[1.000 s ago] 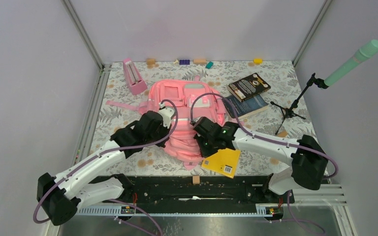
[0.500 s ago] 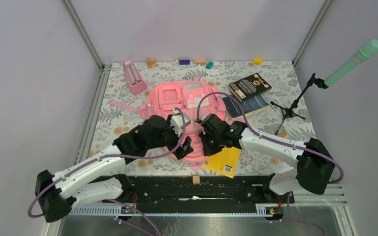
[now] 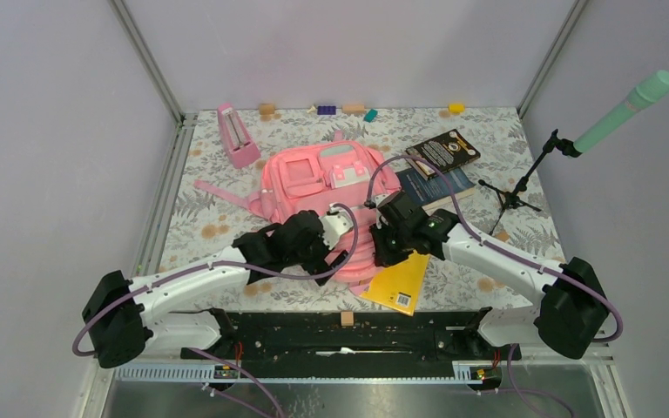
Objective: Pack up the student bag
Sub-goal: Unzip the student bag at the center of the board.
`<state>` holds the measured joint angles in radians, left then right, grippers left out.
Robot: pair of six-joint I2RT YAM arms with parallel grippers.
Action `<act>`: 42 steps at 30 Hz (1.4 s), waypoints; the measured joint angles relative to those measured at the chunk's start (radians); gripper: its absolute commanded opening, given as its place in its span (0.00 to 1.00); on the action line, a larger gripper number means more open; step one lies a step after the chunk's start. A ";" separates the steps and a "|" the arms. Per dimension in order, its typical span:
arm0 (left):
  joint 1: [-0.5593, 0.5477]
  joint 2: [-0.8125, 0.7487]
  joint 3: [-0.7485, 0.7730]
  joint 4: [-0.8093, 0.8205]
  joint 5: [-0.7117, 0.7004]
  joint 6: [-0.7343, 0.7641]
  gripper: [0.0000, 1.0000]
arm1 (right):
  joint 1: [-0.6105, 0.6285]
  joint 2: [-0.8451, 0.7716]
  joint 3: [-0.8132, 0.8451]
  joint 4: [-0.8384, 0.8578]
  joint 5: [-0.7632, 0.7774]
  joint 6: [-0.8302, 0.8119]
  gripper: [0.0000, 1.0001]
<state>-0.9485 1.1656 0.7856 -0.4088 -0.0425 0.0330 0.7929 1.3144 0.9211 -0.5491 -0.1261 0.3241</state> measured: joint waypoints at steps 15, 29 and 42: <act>0.002 0.147 0.063 0.030 0.029 -0.027 0.00 | -0.006 -0.092 -0.087 0.084 0.011 -0.021 0.00; 0.017 0.167 0.150 -0.052 0.126 -0.092 0.00 | 0.040 -0.004 0.059 -0.071 0.111 -0.010 0.00; 0.021 0.066 0.051 -0.090 0.077 -0.190 0.13 | 0.172 0.156 0.119 -0.039 0.140 0.094 0.38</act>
<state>-0.9272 1.2312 0.8371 -0.4988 0.0345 -0.1566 0.9649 1.4700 1.0397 -0.5880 0.0135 0.4183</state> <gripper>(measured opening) 0.027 0.279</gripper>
